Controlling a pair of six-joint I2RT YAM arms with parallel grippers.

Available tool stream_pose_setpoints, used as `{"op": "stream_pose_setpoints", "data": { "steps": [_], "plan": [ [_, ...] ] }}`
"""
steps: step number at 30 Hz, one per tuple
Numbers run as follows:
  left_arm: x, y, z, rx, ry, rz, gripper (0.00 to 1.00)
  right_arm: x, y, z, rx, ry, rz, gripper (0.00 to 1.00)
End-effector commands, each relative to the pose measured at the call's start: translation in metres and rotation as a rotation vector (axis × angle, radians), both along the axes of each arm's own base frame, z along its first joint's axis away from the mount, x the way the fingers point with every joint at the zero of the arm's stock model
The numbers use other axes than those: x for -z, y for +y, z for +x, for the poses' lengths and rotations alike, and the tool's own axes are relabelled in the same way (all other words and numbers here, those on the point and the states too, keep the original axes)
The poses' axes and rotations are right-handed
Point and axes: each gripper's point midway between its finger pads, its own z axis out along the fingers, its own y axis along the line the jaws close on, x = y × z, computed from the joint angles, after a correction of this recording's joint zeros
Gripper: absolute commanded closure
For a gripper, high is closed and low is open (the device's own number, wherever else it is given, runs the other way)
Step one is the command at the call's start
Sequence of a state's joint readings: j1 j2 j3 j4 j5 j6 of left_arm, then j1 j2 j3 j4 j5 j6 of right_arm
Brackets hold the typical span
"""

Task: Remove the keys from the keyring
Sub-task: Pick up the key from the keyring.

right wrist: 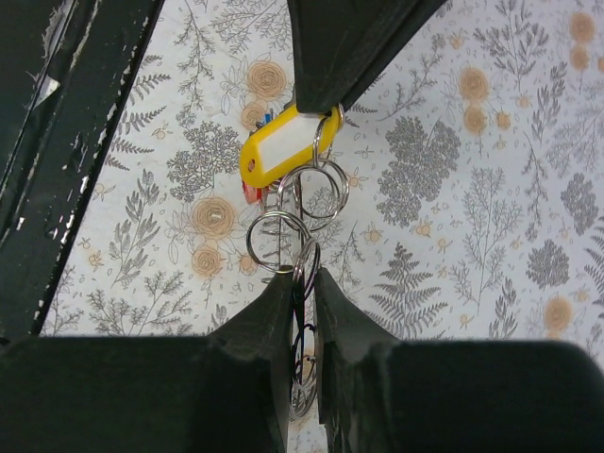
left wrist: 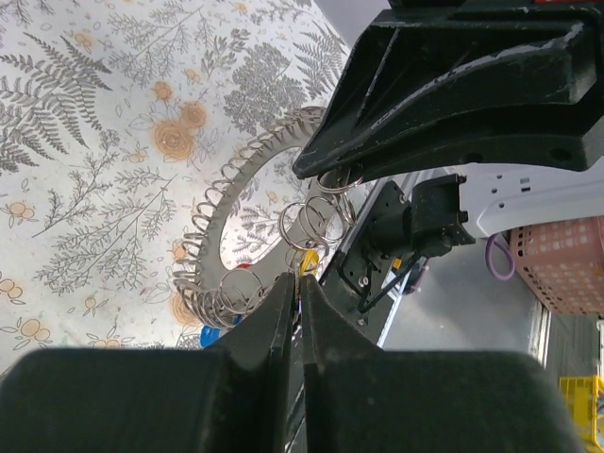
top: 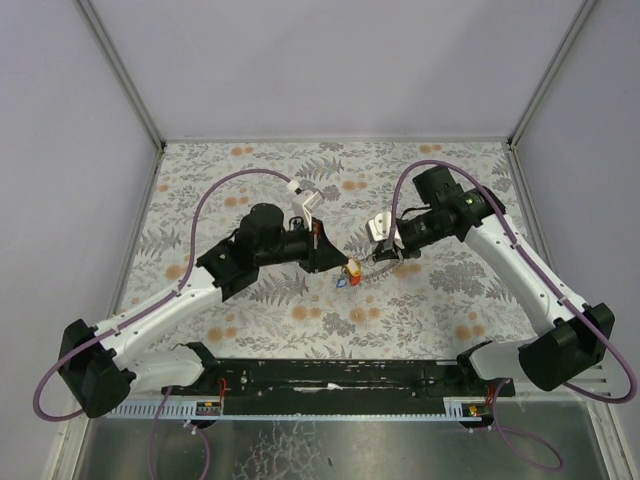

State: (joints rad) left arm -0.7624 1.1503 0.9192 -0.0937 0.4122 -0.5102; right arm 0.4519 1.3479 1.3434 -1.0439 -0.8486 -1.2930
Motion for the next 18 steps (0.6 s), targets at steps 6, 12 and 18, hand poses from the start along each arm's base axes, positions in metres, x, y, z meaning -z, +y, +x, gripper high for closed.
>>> {"op": "stream_pose_setpoints", "data": {
  "steps": [6,12,18],
  "plan": [
    [0.005,0.009,-0.005,0.073,-0.005,0.043,1.00,0.002,0.014,0.000,-0.097,-0.054,0.082,0.98],
    [0.001,0.012,-0.008,0.085,-0.015,0.042,1.00,0.007,0.014,-0.001,-0.081,-0.037,0.084,0.86],
    [-0.004,0.013,-0.013,0.125,-0.033,0.051,1.00,0.005,0.017,-0.008,-0.074,0.016,0.110,0.65]
  ]
}}
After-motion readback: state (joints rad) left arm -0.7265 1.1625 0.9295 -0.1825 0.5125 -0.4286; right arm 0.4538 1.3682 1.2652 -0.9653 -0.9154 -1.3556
